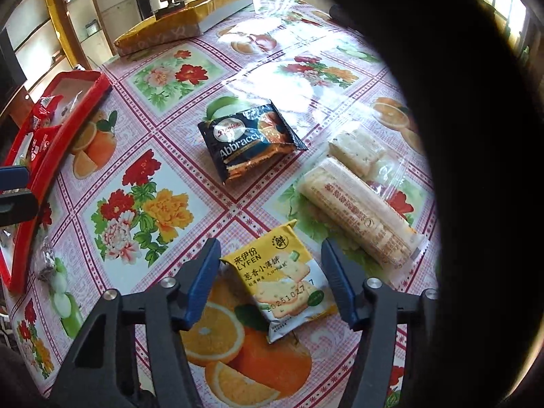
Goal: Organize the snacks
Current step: 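Close left gripper on Abbracci pack while right gripper grasps yellow biscuit pack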
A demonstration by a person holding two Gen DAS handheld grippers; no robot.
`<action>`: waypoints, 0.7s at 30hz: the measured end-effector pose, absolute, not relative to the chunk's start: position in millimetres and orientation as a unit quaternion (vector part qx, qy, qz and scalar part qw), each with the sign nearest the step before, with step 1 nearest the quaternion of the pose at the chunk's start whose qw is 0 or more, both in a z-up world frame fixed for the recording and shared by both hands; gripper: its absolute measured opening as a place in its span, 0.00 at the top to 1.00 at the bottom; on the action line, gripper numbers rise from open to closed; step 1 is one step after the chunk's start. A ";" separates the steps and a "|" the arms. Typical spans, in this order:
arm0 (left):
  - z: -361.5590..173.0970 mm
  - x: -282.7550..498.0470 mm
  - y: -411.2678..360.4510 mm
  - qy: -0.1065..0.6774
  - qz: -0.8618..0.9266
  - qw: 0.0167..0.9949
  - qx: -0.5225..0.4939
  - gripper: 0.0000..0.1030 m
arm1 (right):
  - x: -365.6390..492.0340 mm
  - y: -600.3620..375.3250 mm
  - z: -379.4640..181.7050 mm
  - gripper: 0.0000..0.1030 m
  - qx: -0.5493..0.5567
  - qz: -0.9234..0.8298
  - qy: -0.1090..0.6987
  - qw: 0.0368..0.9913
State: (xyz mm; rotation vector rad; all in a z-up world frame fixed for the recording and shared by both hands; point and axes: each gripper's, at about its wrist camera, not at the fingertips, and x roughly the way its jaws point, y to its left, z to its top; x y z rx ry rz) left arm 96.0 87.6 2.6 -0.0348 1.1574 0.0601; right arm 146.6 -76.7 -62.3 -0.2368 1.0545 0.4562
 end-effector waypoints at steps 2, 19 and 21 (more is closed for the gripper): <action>2.6 111.4 78.3 0.546 0.014 0.837 -0.012 0.50 | 135.7 -85.0 -63.1 0.41 -0.109 0.199 0.500 0.836; -39.5 252.5 -21.3 0.604 -0.128 0.773 0.147 0.50 | 115.5 -129.6 -59.5 0.37 -0.041 0.145 0.527 0.836; -45.1 257.4 -20.2 0.612 -0.135 0.766 0.143 0.50 | 114.7 -132.4 -58.2 0.36 -0.031 0.142 0.529 0.836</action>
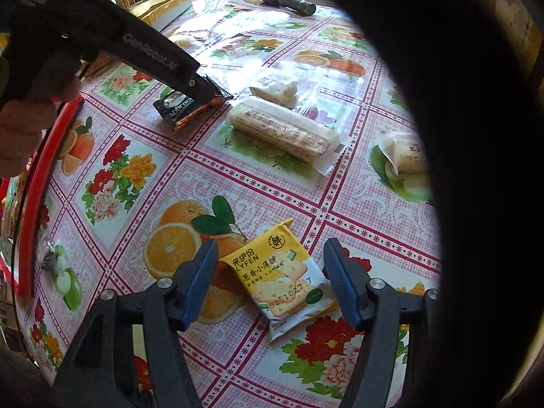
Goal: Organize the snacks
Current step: 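Close left gripper on Abbracci pack while right gripper grasps yellow biscuit pack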
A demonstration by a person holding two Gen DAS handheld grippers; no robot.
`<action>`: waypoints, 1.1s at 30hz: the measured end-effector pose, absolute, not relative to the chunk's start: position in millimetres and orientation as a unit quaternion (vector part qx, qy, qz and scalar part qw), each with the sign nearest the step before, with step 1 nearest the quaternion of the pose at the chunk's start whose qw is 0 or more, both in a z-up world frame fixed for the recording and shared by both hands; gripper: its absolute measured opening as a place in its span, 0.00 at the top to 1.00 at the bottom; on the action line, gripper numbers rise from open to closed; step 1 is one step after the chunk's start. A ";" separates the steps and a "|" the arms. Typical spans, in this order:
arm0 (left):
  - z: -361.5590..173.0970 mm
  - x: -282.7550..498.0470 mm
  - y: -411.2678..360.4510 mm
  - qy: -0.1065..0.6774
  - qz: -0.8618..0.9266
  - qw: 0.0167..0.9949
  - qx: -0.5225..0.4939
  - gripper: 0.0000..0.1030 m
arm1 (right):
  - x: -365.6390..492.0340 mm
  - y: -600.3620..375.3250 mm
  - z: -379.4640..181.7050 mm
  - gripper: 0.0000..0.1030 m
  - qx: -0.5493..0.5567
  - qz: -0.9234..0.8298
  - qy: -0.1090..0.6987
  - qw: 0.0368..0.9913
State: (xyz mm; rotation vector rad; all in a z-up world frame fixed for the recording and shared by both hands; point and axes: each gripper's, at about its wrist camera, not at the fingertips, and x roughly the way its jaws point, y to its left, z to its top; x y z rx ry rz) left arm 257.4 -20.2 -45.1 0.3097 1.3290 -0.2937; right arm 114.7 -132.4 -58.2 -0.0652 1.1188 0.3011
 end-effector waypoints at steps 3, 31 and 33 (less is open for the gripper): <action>-51.5 259.8 -17.4 0.627 -0.149 0.754 0.128 0.49 | 114.1 -141.7 -58.4 0.33 -0.015 0.134 0.531 0.837; -56.8 186.9 13.2 0.647 -0.174 0.742 0.032 0.56 | 89.5 -140.7 -54.2 0.61 -0.029 0.068 0.523 0.849; -56.9 176.3 19.8 0.649 -0.173 0.741 0.029 0.56 | 80.2 -143.9 -52.0 0.61 -0.012 0.065 0.520 0.852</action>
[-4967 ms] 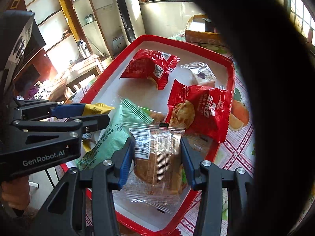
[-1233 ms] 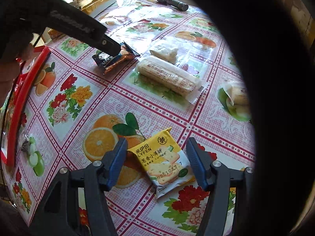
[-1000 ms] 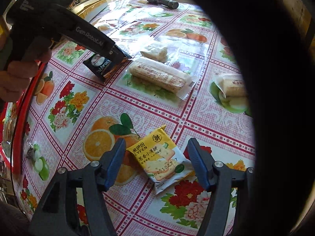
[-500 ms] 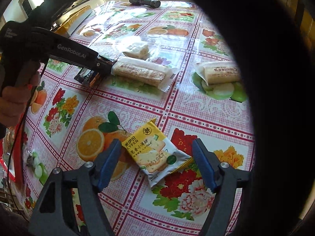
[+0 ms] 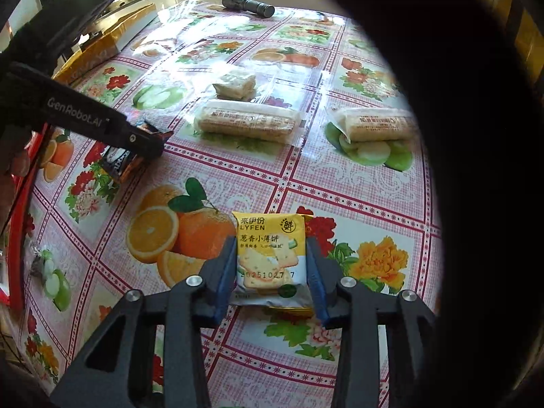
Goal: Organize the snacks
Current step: 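Close left gripper on Abbracci pack while right gripper grasps yellow biscuit pack, then carry Abbracci pack with left gripper while right gripper carries yellow pack to red tray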
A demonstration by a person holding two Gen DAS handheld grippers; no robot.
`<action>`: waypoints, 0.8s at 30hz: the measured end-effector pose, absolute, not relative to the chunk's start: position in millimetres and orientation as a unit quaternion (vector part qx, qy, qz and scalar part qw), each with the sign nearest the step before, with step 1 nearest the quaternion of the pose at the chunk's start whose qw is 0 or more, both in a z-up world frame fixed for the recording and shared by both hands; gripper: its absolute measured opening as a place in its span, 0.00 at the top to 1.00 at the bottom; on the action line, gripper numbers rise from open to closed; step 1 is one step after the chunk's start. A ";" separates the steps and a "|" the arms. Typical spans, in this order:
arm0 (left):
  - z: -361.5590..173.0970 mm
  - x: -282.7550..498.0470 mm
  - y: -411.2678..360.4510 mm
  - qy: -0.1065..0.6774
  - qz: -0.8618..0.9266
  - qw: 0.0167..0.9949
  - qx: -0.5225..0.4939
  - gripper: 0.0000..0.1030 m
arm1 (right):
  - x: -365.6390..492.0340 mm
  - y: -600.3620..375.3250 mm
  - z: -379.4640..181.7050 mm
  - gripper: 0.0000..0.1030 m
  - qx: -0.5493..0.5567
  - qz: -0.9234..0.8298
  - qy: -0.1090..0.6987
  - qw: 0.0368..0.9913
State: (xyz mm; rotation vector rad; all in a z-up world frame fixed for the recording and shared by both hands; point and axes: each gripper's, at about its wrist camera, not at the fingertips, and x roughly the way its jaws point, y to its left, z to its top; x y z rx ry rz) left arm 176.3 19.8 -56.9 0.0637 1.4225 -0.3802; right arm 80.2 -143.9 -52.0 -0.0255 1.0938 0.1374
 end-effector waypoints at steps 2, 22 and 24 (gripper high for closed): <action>-56.6 161.0 24.0 0.646 -0.177 0.742 0.033 0.56 | 70.2 -145.8 -49.9 0.61 0.001 0.064 0.518 0.853; -52.6 -4.8 60.4 0.593 -0.180 0.780 0.084 0.56 | -15.5 -124.5 -43.8 0.61 0.036 0.060 0.514 0.855; -50.7 -6.9 64.0 0.592 -0.180 0.781 0.081 0.56 | -19.1 -120.5 -43.9 0.61 0.036 0.060 0.515 0.855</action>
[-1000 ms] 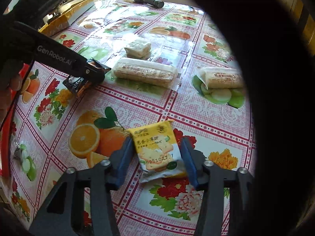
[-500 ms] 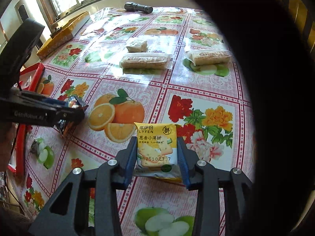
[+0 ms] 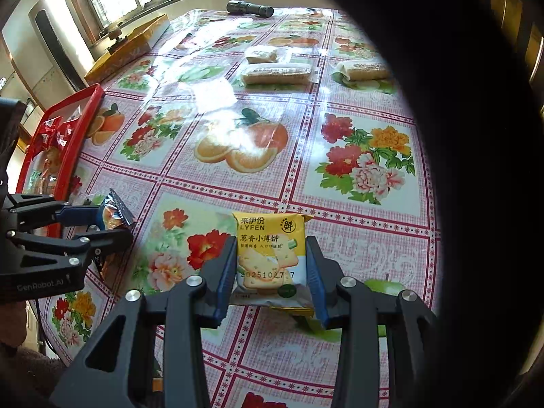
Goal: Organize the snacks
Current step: 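Carry Abbracci pack with left gripper while right gripper carries yellow pack to red tray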
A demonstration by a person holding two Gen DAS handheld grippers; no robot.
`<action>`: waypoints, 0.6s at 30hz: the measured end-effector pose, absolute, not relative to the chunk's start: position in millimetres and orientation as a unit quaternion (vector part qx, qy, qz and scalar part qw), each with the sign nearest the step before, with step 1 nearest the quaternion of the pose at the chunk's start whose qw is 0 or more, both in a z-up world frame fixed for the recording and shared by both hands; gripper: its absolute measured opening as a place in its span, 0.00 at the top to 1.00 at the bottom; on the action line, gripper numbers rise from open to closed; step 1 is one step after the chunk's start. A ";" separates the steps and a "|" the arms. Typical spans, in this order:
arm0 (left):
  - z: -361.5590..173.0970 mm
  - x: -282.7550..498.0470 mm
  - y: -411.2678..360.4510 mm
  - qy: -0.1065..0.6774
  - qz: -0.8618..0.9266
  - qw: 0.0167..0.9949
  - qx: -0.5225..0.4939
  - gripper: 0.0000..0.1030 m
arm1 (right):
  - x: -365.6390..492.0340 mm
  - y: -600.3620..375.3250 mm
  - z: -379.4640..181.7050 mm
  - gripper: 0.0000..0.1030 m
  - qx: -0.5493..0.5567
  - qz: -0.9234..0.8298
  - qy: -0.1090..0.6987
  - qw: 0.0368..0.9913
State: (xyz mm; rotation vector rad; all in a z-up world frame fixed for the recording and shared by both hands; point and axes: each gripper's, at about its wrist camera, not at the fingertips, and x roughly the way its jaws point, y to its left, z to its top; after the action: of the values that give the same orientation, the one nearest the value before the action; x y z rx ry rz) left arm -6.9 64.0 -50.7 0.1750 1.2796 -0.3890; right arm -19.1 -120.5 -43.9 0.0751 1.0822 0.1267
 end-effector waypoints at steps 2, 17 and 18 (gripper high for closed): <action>-49.1 -13.3 64.5 0.587 -0.180 0.785 0.084 0.56 | -22.7 -115.4 -43.2 0.61 0.033 0.061 0.514 0.855; -18.0 -29.4 99.9 0.559 -0.174 0.809 0.059 0.56 | -19.5 -56.9 -18.4 0.61 0.008 0.108 0.493 0.863; -15.1 -29.4 104.9 0.557 -0.170 0.811 0.054 0.56 | -17.8 -50.0 -15.9 0.61 0.005 0.115 0.491 0.863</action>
State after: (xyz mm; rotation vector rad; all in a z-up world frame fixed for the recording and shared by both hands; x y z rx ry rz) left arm -29.4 104.9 -15.1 0.1147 1.1892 -0.3625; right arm -17.8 -50.0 -15.9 0.0094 1.0293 0.2417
